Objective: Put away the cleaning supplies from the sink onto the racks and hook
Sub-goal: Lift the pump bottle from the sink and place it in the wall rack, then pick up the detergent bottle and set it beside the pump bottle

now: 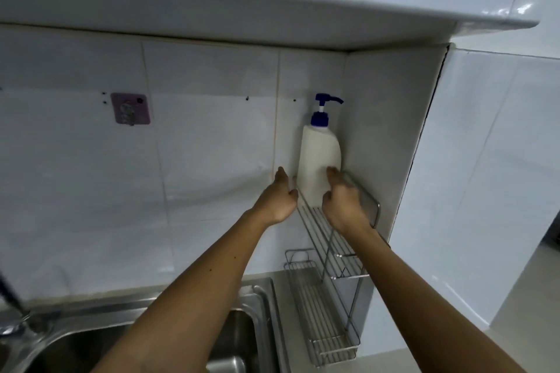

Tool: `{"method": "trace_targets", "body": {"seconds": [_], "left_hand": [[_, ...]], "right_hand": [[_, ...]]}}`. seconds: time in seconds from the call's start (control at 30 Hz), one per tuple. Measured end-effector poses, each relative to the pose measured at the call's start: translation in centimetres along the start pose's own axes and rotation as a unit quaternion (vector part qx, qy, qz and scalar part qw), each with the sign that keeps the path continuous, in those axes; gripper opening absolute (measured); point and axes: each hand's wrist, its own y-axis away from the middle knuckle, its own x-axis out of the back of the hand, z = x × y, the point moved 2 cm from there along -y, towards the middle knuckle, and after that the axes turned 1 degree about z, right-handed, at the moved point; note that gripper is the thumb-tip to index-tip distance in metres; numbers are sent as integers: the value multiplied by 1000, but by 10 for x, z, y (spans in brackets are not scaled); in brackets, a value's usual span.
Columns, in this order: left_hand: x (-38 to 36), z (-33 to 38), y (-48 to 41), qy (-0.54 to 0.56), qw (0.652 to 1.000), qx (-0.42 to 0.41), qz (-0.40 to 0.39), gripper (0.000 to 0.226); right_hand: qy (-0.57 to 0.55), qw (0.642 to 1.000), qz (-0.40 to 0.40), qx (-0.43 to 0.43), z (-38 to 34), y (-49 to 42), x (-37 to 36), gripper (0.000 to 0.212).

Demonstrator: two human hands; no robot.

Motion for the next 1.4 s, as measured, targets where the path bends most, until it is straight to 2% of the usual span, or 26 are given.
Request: {"method": "trace_targets", "body": {"seconds": [0.1, 0.23, 0.3, 0.4, 0.53, 0.77, 1.1, 1.27, 1.4], "left_hand": [[18, -30, 29, -91, 995, 27, 32, 66], [29, -69, 81, -180, 981, 48, 49, 62], [27, -94, 111, -198, 977, 62, 48, 62], [19, -136, 163, -227, 968, 106, 25, 61], [11, -193, 231, -249, 954, 168, -17, 62], [-4, -268, 339, -262, 926, 267, -53, 62], [-29, -304, 414, -191, 900, 371, -127, 61], [-34, -305, 424, -154, 900, 387, -130, 57], [-38, -309, 425, -149, 895, 396, -141, 51]], "right_hand": [[-5, 997, 70, 31, -31, 14, 5, 52], [87, 985, 100, 115, -67, 45, -19, 48], [114, 979, 75, 151, -77, 66, -47, 51], [91, 979, 24, 180, -90, 102, -98, 55], [89, 974, -83, 190, -95, 153, -167, 57], [129, 936, -247, 214, -89, 229, -249, 58], [133, 888, -360, 254, -88, 306, -309, 57], [116, 868, -404, 262, -86, 335, -322, 56], [90, 866, -426, 247, -79, 349, -326, 55]]}}
